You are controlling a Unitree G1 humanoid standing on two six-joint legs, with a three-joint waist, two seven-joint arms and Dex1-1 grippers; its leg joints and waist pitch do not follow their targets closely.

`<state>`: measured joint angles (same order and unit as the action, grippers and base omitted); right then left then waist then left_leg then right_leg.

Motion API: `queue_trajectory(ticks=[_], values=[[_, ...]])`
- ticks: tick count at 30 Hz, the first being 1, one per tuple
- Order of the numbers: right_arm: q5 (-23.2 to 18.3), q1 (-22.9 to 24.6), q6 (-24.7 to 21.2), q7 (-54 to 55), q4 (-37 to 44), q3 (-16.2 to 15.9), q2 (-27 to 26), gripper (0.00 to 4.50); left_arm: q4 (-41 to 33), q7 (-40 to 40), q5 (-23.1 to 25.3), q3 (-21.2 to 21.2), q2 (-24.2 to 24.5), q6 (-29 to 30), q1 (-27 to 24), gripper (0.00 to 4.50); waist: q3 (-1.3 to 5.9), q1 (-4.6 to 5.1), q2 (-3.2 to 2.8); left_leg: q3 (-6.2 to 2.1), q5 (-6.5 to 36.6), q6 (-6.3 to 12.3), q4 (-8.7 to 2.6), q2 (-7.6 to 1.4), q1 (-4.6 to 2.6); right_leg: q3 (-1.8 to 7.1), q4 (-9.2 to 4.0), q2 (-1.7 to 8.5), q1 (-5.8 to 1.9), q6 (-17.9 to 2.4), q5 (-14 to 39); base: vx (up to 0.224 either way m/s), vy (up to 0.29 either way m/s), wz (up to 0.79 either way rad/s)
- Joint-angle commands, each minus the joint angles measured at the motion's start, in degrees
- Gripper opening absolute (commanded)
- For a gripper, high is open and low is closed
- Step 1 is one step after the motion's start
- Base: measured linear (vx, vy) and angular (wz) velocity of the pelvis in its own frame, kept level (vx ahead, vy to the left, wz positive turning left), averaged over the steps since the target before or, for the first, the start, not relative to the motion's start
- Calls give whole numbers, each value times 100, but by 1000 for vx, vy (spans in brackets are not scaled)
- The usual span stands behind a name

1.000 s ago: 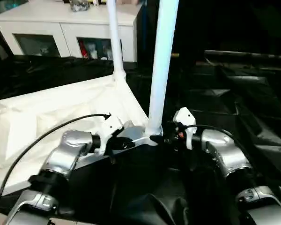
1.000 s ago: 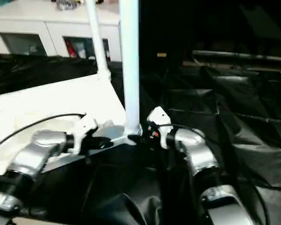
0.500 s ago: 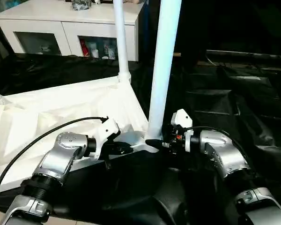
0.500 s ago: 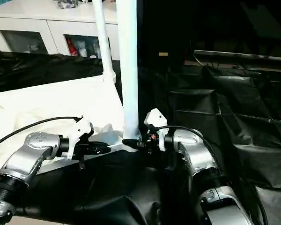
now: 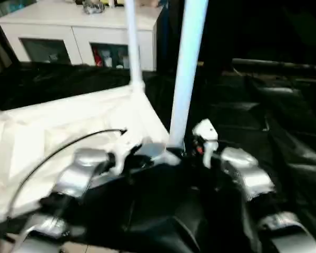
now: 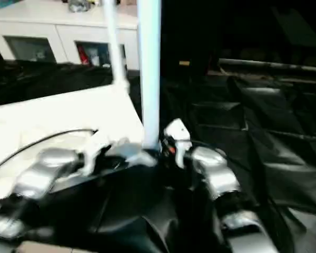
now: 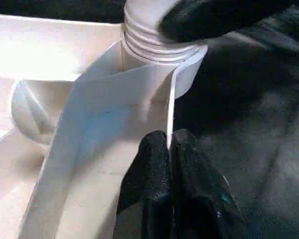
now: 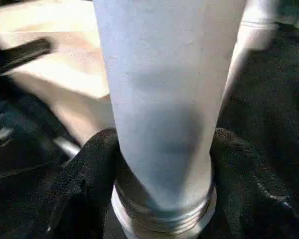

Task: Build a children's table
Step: Rotate leg to tighten

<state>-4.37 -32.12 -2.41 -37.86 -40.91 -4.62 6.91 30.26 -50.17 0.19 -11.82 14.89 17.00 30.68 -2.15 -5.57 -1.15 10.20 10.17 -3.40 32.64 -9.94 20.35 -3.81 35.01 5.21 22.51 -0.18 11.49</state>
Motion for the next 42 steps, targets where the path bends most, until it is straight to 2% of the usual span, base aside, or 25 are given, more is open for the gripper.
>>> queue_trajectory(ticks=[1, 2, 4, 5, 7, 8, 10, 11, 13, 15, 16, 17, 19, 21, 23, 25, 28, 29, 30, 31, 34, 35, 38, 39, 42], values=[[295, 62, -452, 890, -528, -94, -269, 248, 428, 948, -50, 205, -414, 185, 103, 0, 195, 20, 99, -123, 1839, -13, -425, -269, -88, 255, -622, 388, -135, -746, 2940, 0, 0, 0], [339, -11, -522, 1307, -671, -51, -408, 248, 594, 1299, -18, 262, -605, 234, 241, 0, 189, 50, 112, -129, 1940, -35, -432, -257, -79, 242, -639, 378, -146, -683, 3079, 0, 0, 0], [386, -107, -566, 1707, -810, -26, -555, 248, 765, 1603, 51, 280, -805, 228, 386, 0, 177, 60, 90, -148, 2373, -78, -412, -246, -189, 225, -749, 402, -68, -501, 3571, 0, 0, 0], [454, -181, -543, 1776, -883, -88, -597, 248, 835, 1700, 93, 261, -909, 213, 452, 0, 196, 66, 91, -167, 2349, -43, -434, -251, -151, 216, -750, 409, -116, -466, 3506, 0, 0, 0], [354, -336, -357, 1816, -1009, 7, -697, 248, 949, 1708, 157, 161, -1054, 82, 557, 0, 210, 74, 80, -165, 2253, -14, -470, -261, -107, 218, -744, 386, -138, -454, 3208, 0, 0, 0], [262, -409, -255, 1804, -1066, 104, -767, 248, 1025, 1712, 188, 118, -1110, 1, 609, 0, 216, 73, 53, -163, 2322, 2, -465, -261, -119, 222, -749, 387, -118, -474, 3150, 0, 0, 0], [211, -441, -177, 1736, -1026, 147, -794, 303, 1051, 1646, 205, 79, -1121, -57, 625, 0, 220, 74, 46, -176, 2329, 15, -488, -273, -87, 215, -740, 394, -153, -508, 3008, 0, 0, 0], [151, -457, -30, 1438, -930, 140, -782, 310, 1009, 1493, 220, 20, -1072, -102, 593, 0, 238, 73, 52, -188, 2278, 35, -507, -284, -50, 207, -709, 399, -195, -536, 2813, 0, 0, 0], [13, -450, 52, 989, -786, 153, -659, 307, 854, 1189, 196, -45, -901, -190, 477, 0, 246, 64, 65, -177, 2209, 98, -507, -292, -44, 222, -697, 404, -195, -608, 2597, 0, 0, 0], [-38, -432, 91, 693, -688, 108, -558, 355, 764, 1038, 170, -61, -805, -182, 408, 0, 249, 48, 68, -159, 2079, 150, -497, -301, -37, 234, -673, 409, -206, -735, 2333, 0, 0, 0], [-53, -414, 127, 473, -613, 61, -466, 358, 692, 873, 154, -98, -724, -247, 351, 0, 248, 44, 71, -144, 1964, 181, -493, -303, -30, 241, -658, 407, -206, -815, 2190, 0, 0, 0], [-72, -382, 186, 27, -499, -27, -286, 357, 595, 561, 115, -146, -586, -341, 259, 0, 253, 29, 97, -137, 1900, 238, -480, -306, -24, 241, -651, 421, -216, -843, 2201, 0, 0, 0], [-89, -340, 199, -377, -378, -102, -118, 365, 507, 340, 83, -164, -471, -355, 181, 0, 256, 21, 96, -134, 1832, 289, -471, -314, -16, 241, -648, 427, -228, -860, 2205, 0, 0, 0], [-104, -211, 258, -1190, -91, -274, 273, 384, 190, -301, -80, -230, -210, -423, -23, 0, 264, 0, 132, -108, 1666, 356, -443, -306, -10, 252, -637, 428, -228, -905, 2183, 0, 0, 0], [-133, -123, 283, -1807, 118, -364, 601, 384, -104, -828, -214, -305, 58, -373, -187, 0, 281, -50, 115, -77, 1331, 452, -415, -328, -10, 263, -578, 411, -221, -1038, 1773, 0, 0, 0], [-153, -105, 273, -2038, 185, -395, 735, 384, -280, -1150, -334, -329, 188, -349, -277, 0, 292, -58, 111, -71, 1080, 507, -397, -323, 33, 250, -508, 380, -238, -1172, 1410, 28, -18, 2], [-168, -88, 276, -2269, 255, -424, 860, 384, -472, -1449, -476, -329, 311, -254, -368, 0, 370, -112, 91, -56, 400, 708, -295, -320, 62, 234, -338, 342, -243, -1437, 263, 0, 0, 0], [-178, -63, 239, -2561, 359, -494, 996, 384, -659, -1680, -587, -322, 446, -164, -444, 0, 364, -131, 86, -42, 329, 813, -258, -317, 67, 232, -298, 324, -208, -1548, -73, 0, 0, 0], [-180, -55, 231, -2646, 390, -516, 1030, 384, -703, -1728, -601, -321, 490, -155, -464, 0, 349, -131, 84, -46, 380, 843, -255, -315, 89, 227, -291, 322, -208, -1578, -97, 0, 0, 0], [-189, -45, 201, -2745, 417, -550, 1059, 384, -731, -1758, -611, -314, 527, -150, -480, 0, 343, -134, 84, -43, 534, 852, -256, -322, 76, 221, -306, 326, -209, -1584, 34, 0, 0, 0], [-162, -4, 203, -2944, 492, -649, 1119, 384, -799, -1809, -610, -292, 591, -134, -522, 0, 316, -139, 85, -50, 818, 723, -290, -329, 70, 224, -352, 339, -216, -1501, 513, 0, 0, 0], [-141, 0, 213, -2987, 481, -678, 1116, 361, -820, -1815, -607, -282, 611, -122, -539, 0, 308, -131, 89, -57, 946, 651, -305, -332, 68, 228, -371, 347, -218, -1440, 713, 0, 0, 0], [-106, -25, 232, -2977, 405, -690, 1075, 347, -843, -1797, -591, -265, 623, -105, -557, 0, 295, -111, 95, -62, 1095, 493, -329, -333, 48, 245, -414, 360, -210, -1336, 1097, 0, 0, 0], [-125, -40, 211, -2968, 388, -675, 1050, 338, -858, -1783, -589, -258, 623, -95, -565, 0, 292, -108, 113, -59, 1103, 481, -331, -333, 47, 247, -417, 356, -207, -1327, 1122, 0, 0, 0], [-152, -49, 177, -2987, 403, -656, 1037, 307, -887, -1776, -598, -252, 624, -70, -574, 0, 294, -103, 108, -69, 1114, 438, -341, -335, 48, 251, -417, 365, -217, -1291, 1175, 0, 0, 0]])
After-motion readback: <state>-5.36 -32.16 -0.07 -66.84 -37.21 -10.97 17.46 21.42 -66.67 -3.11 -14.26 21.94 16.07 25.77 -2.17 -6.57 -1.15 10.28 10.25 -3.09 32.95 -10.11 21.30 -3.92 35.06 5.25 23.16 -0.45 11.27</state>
